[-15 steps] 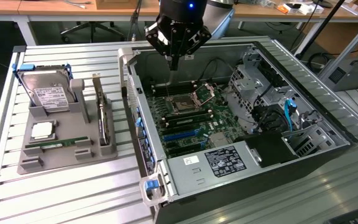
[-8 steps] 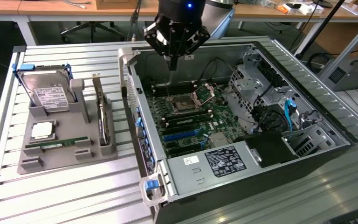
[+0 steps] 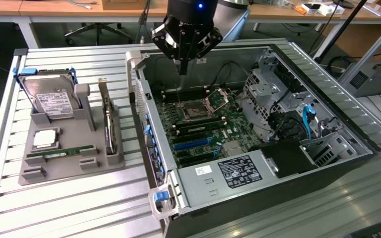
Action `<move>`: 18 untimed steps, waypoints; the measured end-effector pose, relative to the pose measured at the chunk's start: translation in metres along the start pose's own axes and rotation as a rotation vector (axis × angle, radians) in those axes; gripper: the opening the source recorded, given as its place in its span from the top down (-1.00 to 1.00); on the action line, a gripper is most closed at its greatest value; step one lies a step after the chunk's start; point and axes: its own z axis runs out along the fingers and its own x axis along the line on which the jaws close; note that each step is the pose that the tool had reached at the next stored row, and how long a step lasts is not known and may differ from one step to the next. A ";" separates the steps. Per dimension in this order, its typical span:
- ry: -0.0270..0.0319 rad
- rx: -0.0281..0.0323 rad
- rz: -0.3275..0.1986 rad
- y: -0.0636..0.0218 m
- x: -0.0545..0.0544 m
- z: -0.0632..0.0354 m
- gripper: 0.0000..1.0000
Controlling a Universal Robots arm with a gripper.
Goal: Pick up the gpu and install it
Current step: 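Reach for the gpu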
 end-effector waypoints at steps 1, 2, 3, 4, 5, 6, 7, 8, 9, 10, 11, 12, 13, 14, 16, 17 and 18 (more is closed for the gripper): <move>0.0001 0.0000 0.000 0.0000 0.000 0.0000 0.79; 0.0000 0.0000 0.000 -0.0001 0.001 0.0000 0.79; 0.0000 0.0000 0.000 -0.0002 0.002 -0.0001 0.79; 0.0000 0.0000 0.000 -0.0002 0.002 -0.0001 0.79; 0.0000 0.0000 0.000 -0.0002 0.002 -0.0001 0.79; 0.0000 0.0000 0.000 -0.0003 0.003 -0.0001 0.79; 0.0000 0.0000 0.000 -0.0003 0.003 -0.0001 0.79; 0.0000 0.0000 0.000 -0.0003 0.003 -0.0001 0.79; 0.0000 0.0000 0.000 -0.0003 0.003 -0.0001 0.79; 0.0001 0.0000 0.000 -0.0003 0.004 -0.0001 0.79; 0.0000 0.0000 0.000 -0.0004 0.004 -0.0001 0.79; 0.0000 0.0000 0.000 -0.0004 0.004 -0.0001 0.79; 0.0001 0.0000 0.000 -0.0004 0.005 -0.0002 0.79; 0.0000 0.0000 0.000 -0.0005 0.005 -0.0002 0.79; 0.0000 0.0000 0.000 -0.0006 0.005 -0.0002 0.79; 0.0000 0.0000 0.000 -0.0006 0.006 -0.0002 0.79; 0.0001 0.0000 0.000 -0.0007 0.006 -0.0002 0.79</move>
